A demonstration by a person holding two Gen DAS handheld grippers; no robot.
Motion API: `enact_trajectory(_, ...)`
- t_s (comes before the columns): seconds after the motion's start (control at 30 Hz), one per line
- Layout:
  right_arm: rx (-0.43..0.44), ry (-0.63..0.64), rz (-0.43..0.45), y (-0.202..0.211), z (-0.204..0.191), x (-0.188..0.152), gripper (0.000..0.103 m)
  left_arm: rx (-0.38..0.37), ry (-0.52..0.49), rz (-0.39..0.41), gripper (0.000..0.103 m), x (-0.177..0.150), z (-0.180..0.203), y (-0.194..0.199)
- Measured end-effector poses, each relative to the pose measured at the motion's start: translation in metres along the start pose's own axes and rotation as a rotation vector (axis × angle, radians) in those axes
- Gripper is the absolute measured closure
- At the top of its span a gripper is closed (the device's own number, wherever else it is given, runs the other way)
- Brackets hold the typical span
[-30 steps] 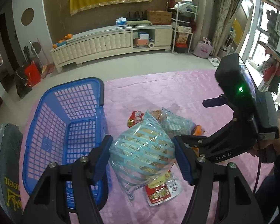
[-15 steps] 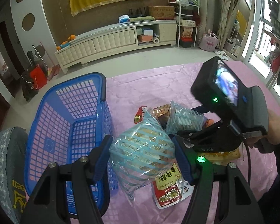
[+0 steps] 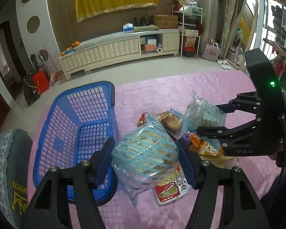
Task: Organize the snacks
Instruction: 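Grasp a second light-blue striped bag with the right gripper while the left lifts its bag, then carry both bags over the blue basket and open both grippers to drop them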
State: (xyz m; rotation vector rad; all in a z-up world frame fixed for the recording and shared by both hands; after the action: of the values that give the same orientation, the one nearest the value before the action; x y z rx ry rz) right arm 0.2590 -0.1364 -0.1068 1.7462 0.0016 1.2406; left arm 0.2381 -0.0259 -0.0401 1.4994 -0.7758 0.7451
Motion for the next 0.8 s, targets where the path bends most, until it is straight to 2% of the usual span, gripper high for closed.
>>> enact_trajectory(0.07,-0.020,0.003,0.005,0.011,-0.006,0.003,0.042,0.000,0.010,0.015,0.040,0.001,-0.004,0.008)
enact_trajectory(0.33,0.007,-0.038,0.048,0.041,-0.028,0.021,0.042,-0.010,0.027,0.063,0.040,0.005,-0.028,0.035)
enact_trajectory(0.53,0.016,-0.048,0.086,0.056,-0.045,0.045,0.042,-0.010,0.046,0.086,0.040,0.012,-0.065,0.048)
enact_trajectory(0.63,-0.014,-0.024,0.094,0.055,-0.055,0.058,0.042,-0.013,0.027,0.090,0.040,0.017,-0.078,0.051)
enact_trajectory(0.8,-0.005,-0.033,0.116,0.049,-0.072,0.084,0.042,-0.009,-0.038,0.105,0.040,0.025,-0.100,0.054)
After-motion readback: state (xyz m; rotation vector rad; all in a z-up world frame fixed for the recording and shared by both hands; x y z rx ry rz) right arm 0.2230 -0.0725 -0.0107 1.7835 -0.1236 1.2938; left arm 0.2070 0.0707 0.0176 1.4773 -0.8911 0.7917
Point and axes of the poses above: each gripper's, at about its wrist camera, not at the fingertips, and y roughly against the way its jaws point, z to its right, x to its top, the point moved 1 cm from there along -y, roughly the way its jaws point, and after that the axes turned 14 degrees about z, right-handed, at the moved point
